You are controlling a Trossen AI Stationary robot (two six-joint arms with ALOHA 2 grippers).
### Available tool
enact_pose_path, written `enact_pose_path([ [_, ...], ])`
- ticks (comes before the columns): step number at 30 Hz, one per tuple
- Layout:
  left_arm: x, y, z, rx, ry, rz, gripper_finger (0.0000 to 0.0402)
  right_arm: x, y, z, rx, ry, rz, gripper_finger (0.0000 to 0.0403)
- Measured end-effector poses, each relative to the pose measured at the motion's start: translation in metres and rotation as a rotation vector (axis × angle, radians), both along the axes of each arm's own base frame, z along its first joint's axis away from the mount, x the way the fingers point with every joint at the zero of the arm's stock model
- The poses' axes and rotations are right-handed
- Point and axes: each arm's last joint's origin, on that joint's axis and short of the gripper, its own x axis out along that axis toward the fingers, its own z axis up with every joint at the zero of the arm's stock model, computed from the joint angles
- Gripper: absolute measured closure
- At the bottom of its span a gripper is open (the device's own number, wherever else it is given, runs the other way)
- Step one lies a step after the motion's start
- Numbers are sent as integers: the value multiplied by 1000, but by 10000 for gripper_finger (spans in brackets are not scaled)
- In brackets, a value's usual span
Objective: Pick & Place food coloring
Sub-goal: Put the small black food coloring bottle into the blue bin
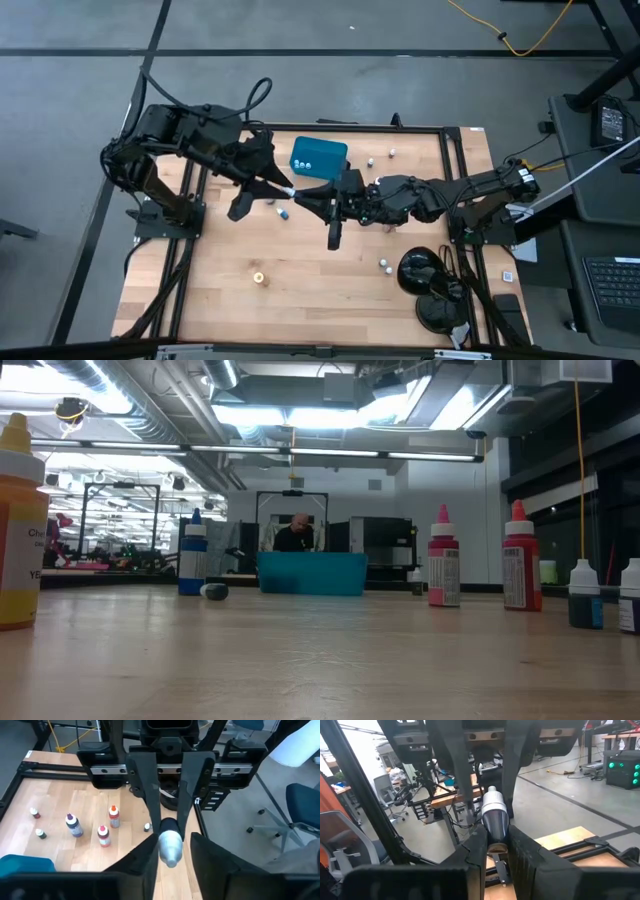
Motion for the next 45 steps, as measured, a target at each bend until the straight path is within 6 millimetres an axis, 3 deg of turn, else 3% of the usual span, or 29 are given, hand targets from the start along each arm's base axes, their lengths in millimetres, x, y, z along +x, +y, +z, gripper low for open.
enact_pose_path([
  [9, 0, 0, -1, 10, 8, -4, 326, 0, 0, 0, -1, 2, 2, 343],
  [27, -1, 0, -3, 17, 28, 3, 271, 0, -1, -1, -2, 7, -8, 343],
  [30, 0, 2, -4, 17, 34, 10, 284, 0, 0, -1, -3, 9, -8, 343],
  [36, 3, 4, -6, 13, 46, 25, 355, 0, 0, -1, -8, 14, -4, 343],
  [40, 4, 5, -6, 14, 49, 24, 358, 0, 0, -2, -10, 19, -8, 338],
  [45, 4, 6, -6, 19, 44, 28, 353, 0, 0, -2, -58, 27, -8, 305],
])
